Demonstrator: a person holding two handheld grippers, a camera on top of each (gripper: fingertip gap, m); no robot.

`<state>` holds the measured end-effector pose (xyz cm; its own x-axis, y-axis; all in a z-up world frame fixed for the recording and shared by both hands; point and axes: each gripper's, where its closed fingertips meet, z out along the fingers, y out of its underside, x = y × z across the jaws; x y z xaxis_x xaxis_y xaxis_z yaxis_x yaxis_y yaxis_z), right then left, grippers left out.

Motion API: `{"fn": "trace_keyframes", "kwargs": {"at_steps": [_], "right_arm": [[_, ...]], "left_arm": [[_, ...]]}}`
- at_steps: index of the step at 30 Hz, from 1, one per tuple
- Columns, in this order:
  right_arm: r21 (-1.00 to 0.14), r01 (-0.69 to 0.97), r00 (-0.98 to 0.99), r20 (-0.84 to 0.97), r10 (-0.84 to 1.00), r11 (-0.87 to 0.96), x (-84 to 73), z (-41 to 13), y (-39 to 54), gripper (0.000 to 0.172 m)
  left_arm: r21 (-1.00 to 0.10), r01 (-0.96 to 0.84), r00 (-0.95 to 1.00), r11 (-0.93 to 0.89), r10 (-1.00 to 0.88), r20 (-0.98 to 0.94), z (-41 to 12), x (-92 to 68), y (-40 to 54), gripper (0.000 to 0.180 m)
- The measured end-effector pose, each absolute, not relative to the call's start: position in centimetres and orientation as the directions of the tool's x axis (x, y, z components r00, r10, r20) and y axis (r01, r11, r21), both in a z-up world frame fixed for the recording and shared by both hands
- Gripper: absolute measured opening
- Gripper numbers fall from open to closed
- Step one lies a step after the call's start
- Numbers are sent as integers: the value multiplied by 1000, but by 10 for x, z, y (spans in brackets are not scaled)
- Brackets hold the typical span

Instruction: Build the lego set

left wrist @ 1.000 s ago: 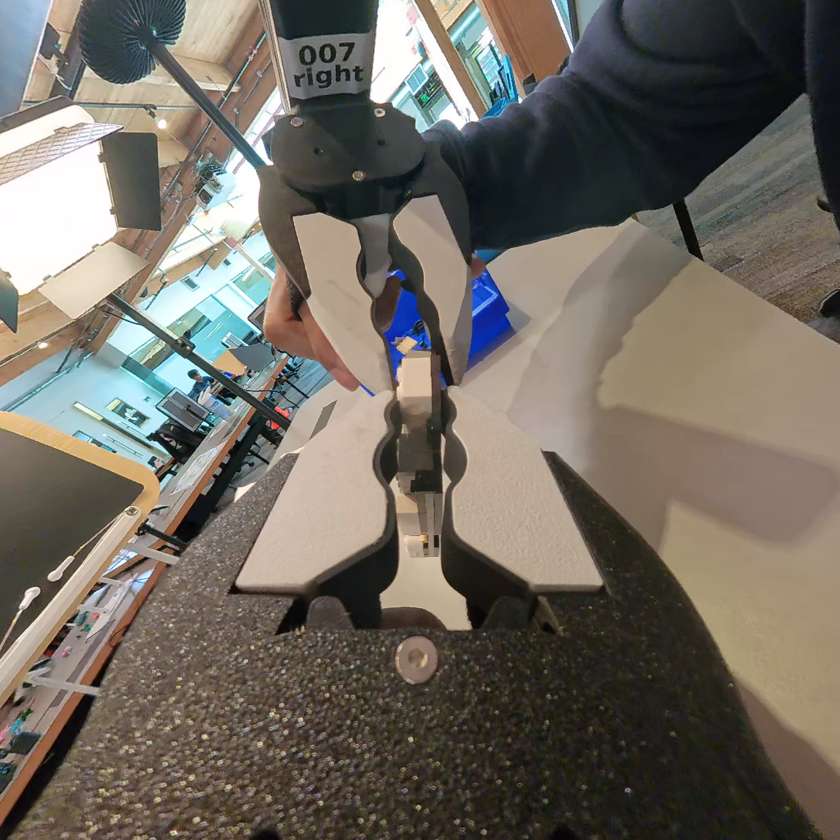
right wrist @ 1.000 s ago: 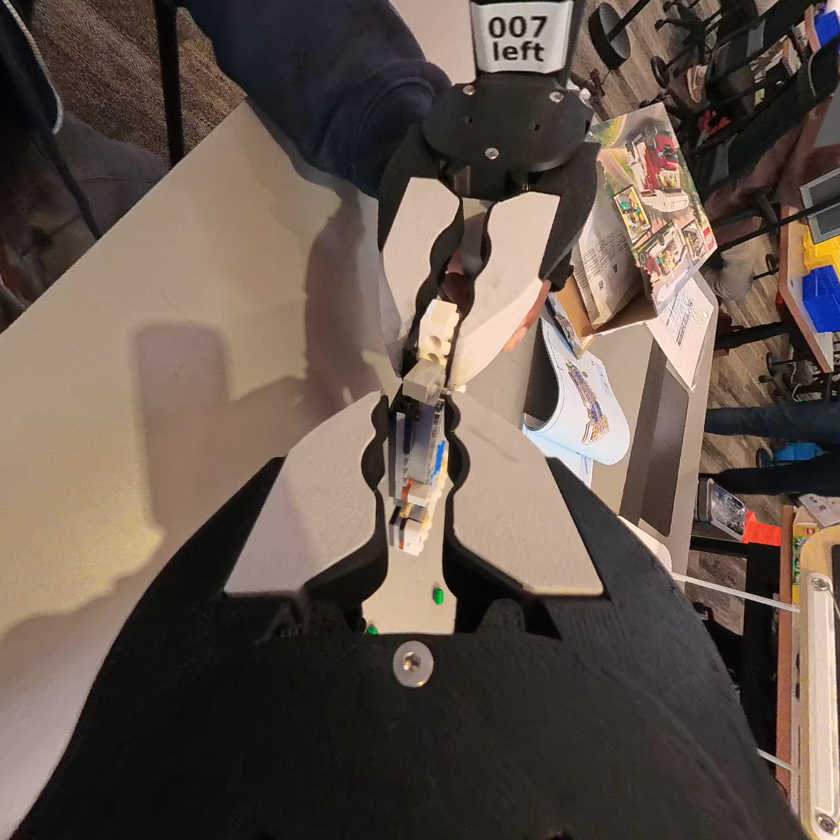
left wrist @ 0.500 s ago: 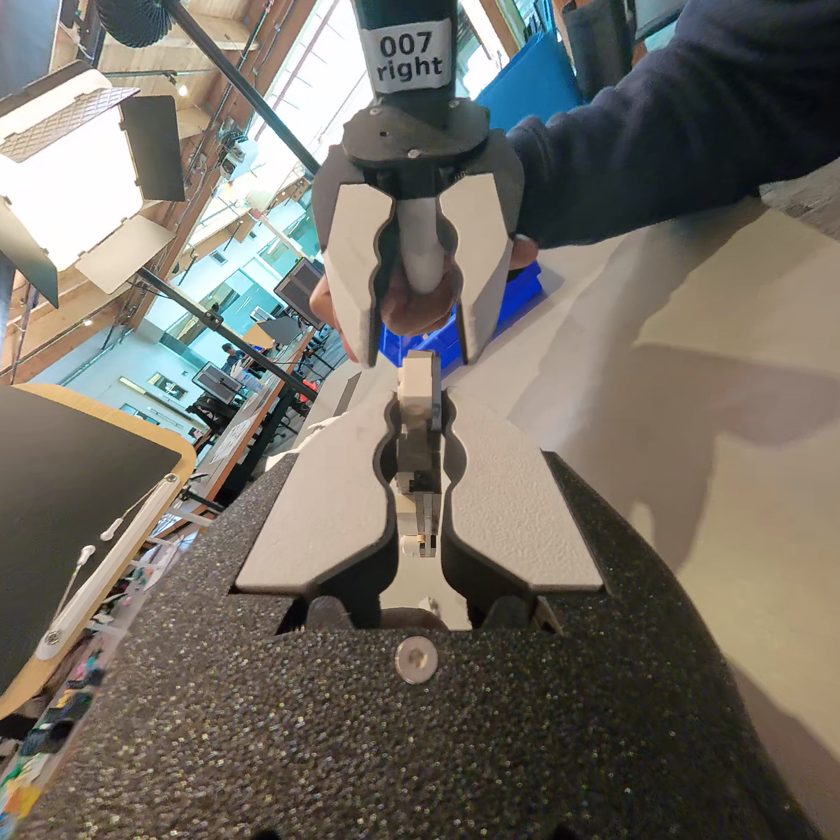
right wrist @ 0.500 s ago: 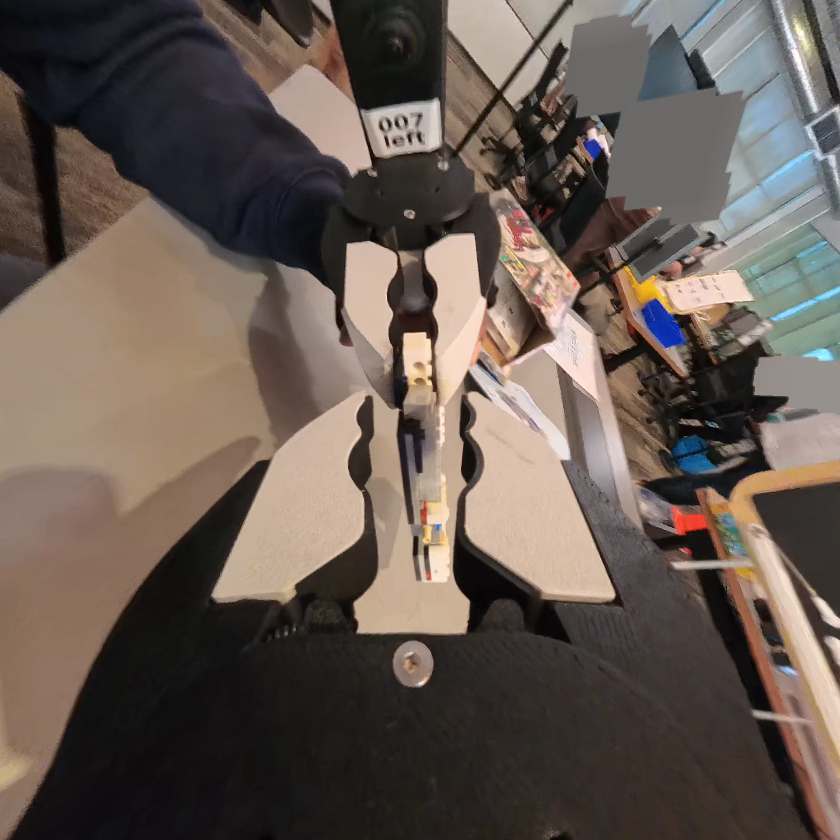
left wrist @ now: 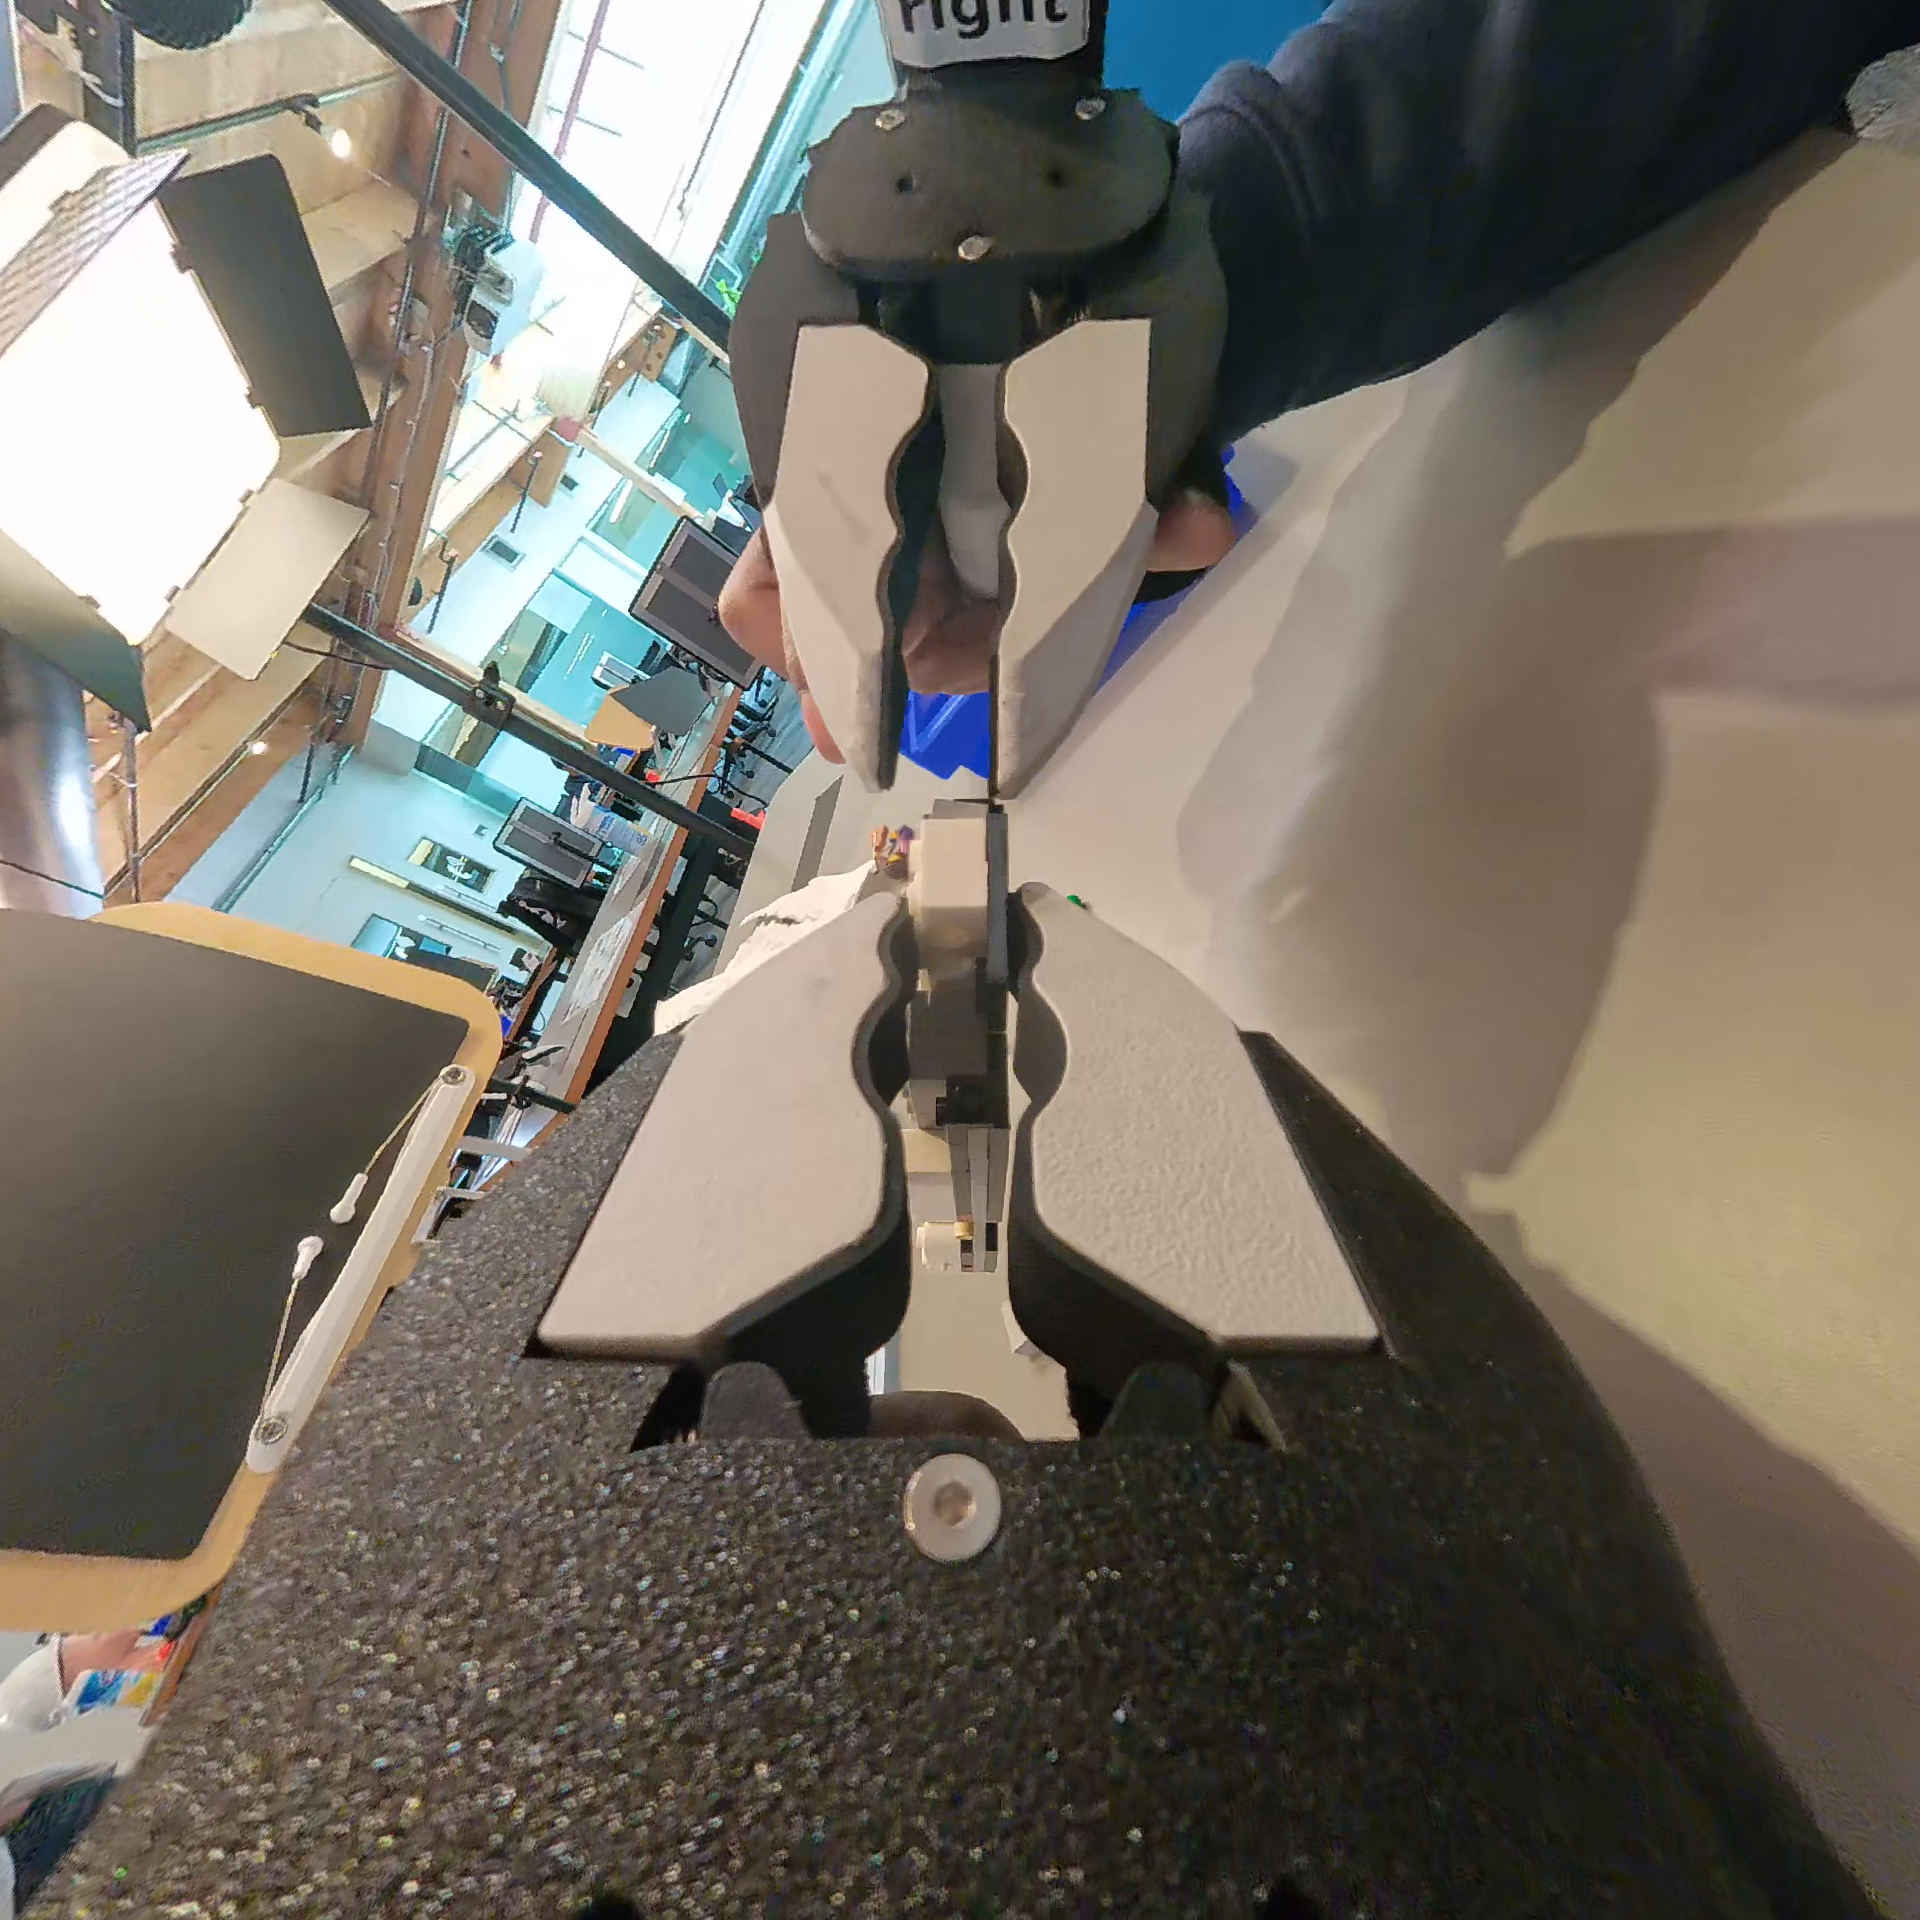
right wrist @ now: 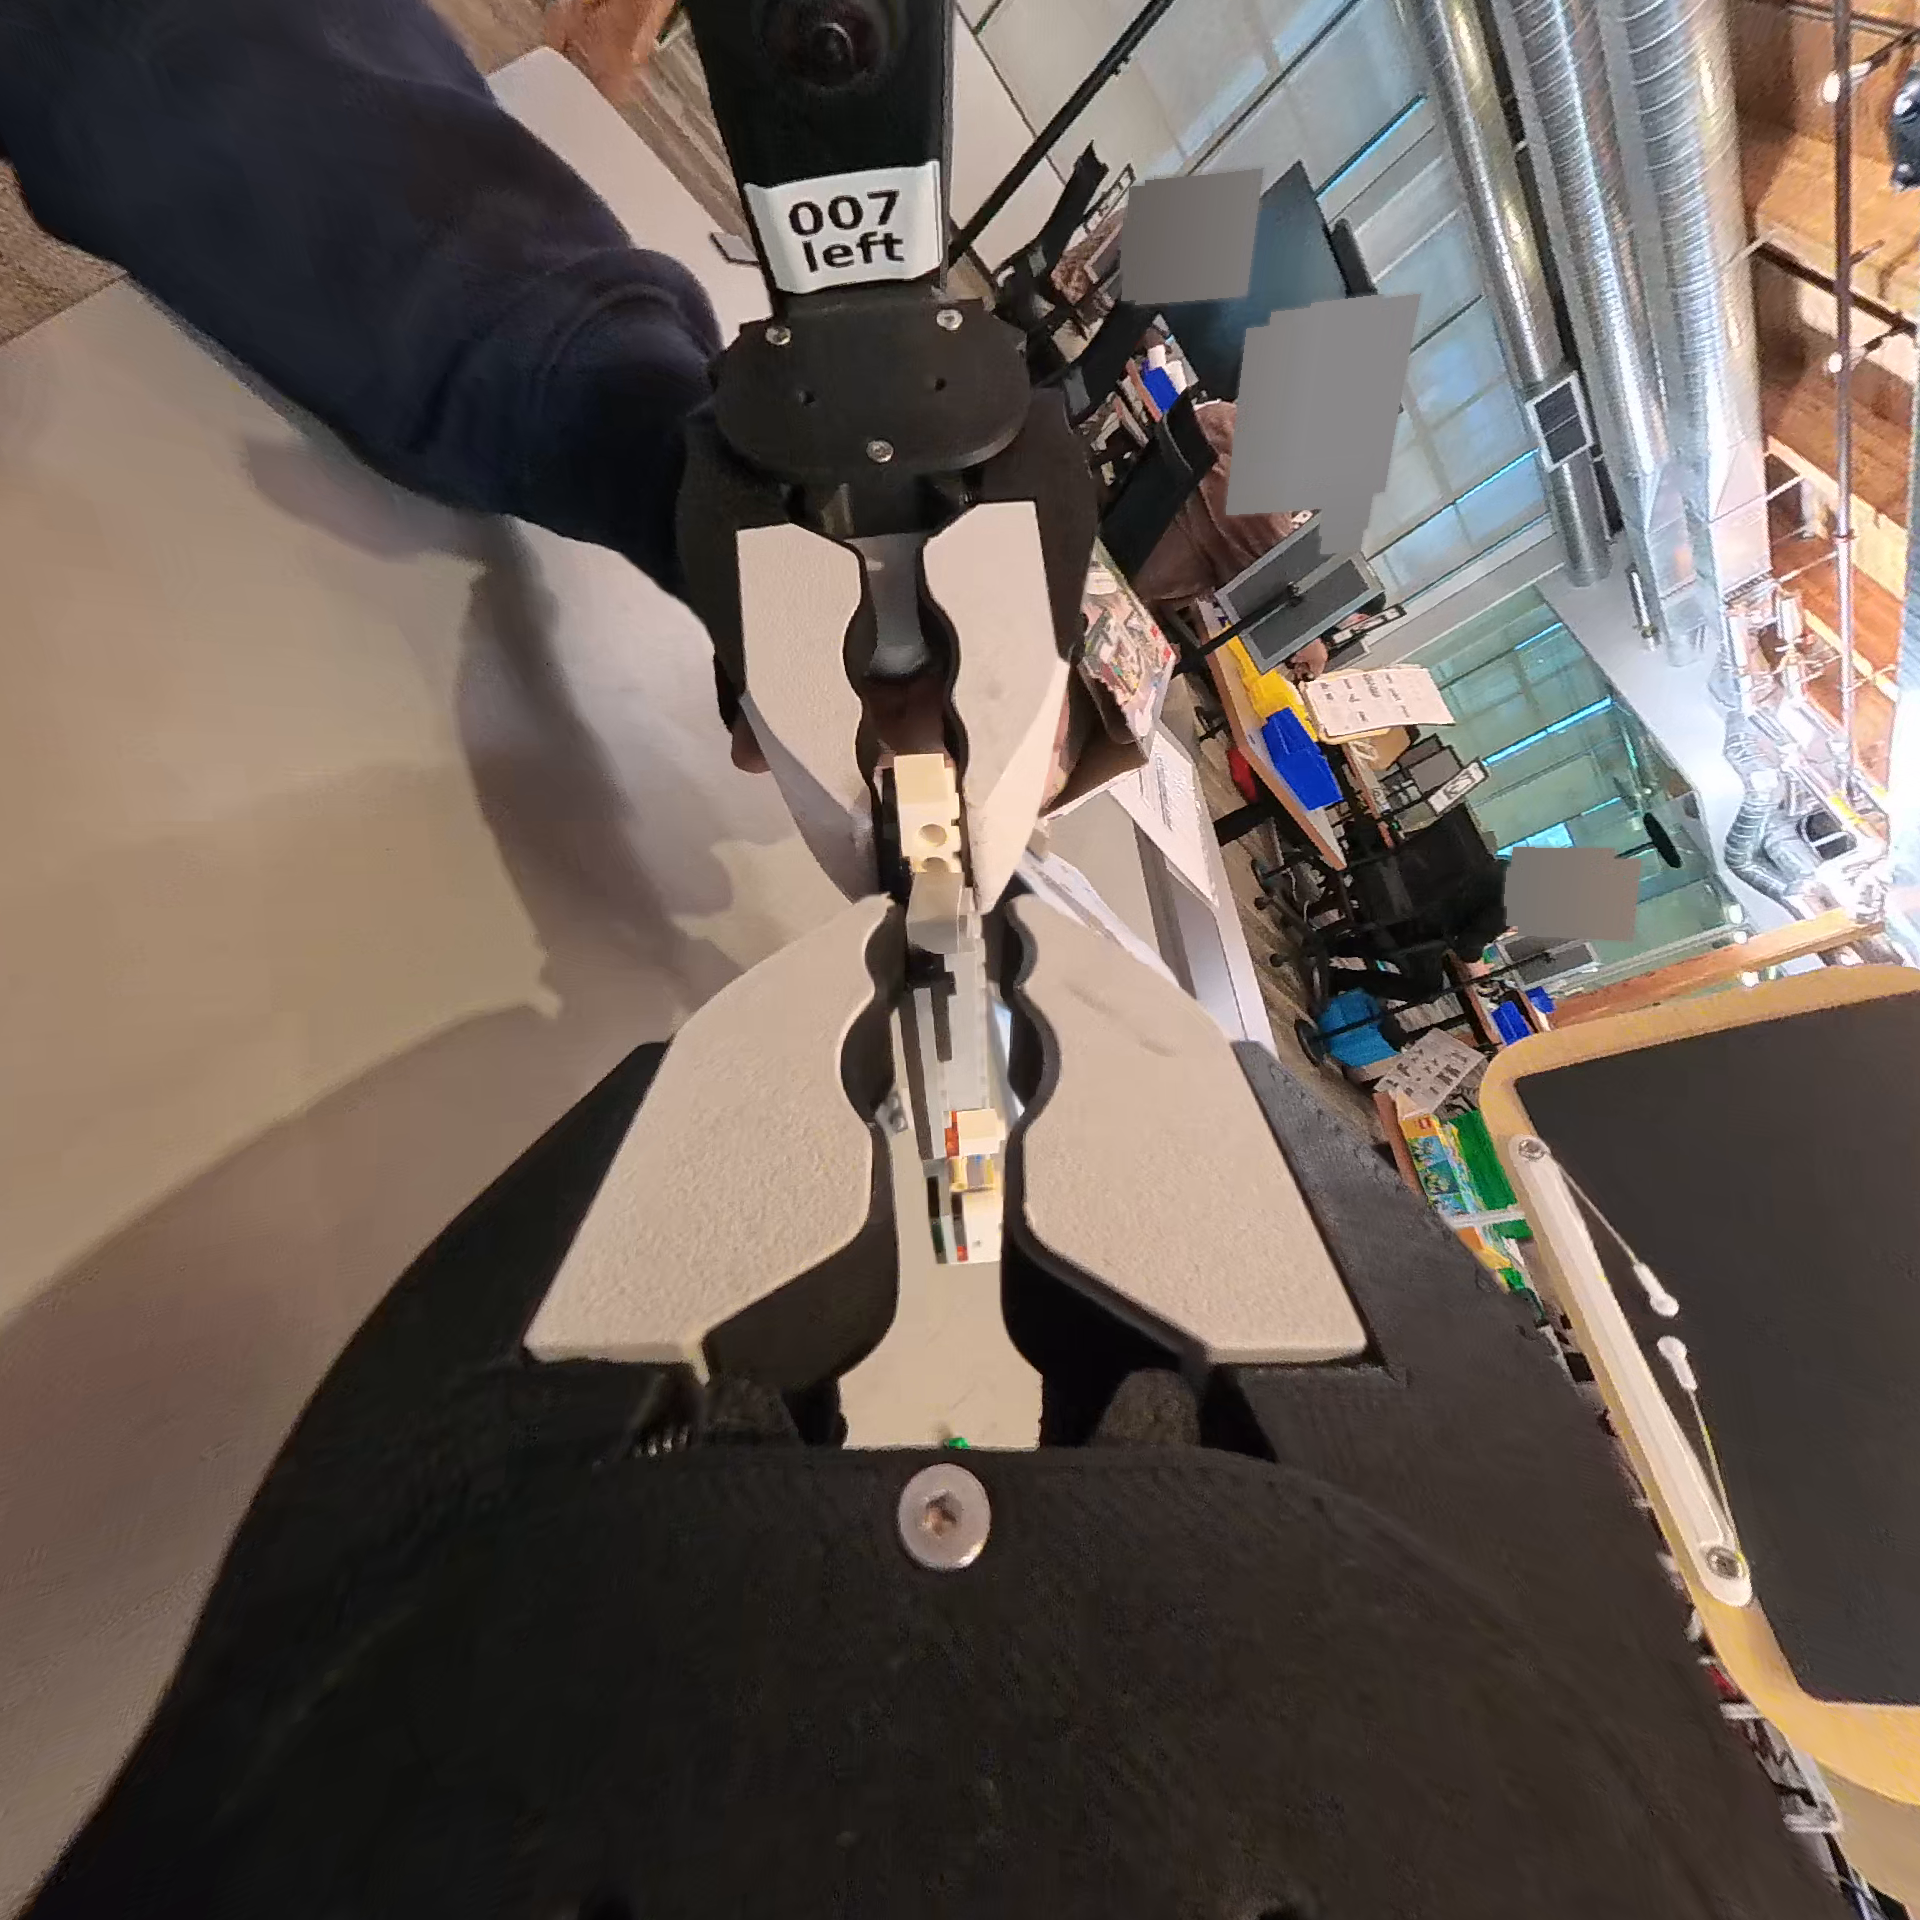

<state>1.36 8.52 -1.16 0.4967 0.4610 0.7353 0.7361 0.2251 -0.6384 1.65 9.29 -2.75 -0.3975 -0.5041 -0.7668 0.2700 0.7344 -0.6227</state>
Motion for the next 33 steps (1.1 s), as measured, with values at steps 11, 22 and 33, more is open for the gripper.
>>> {"fn": "trace_keyframes", "kwargs": {"at_steps": [11,22,33], "right_arm": [[-625,753,451,718,531,206,6,-26,81,14],[-699,682,475,648,596,216,2,-23,73,12],[-704,673,474,646,598,226,1,-22,72,12]], "left_arm": [[-565,286,-421,774,-428,-800,-37,13,82,16],[-579,313,-437,753,-427,-792,-34,9,74,16],[-602,317,-451,733,-442,-775,-33,9,73,16]]}}
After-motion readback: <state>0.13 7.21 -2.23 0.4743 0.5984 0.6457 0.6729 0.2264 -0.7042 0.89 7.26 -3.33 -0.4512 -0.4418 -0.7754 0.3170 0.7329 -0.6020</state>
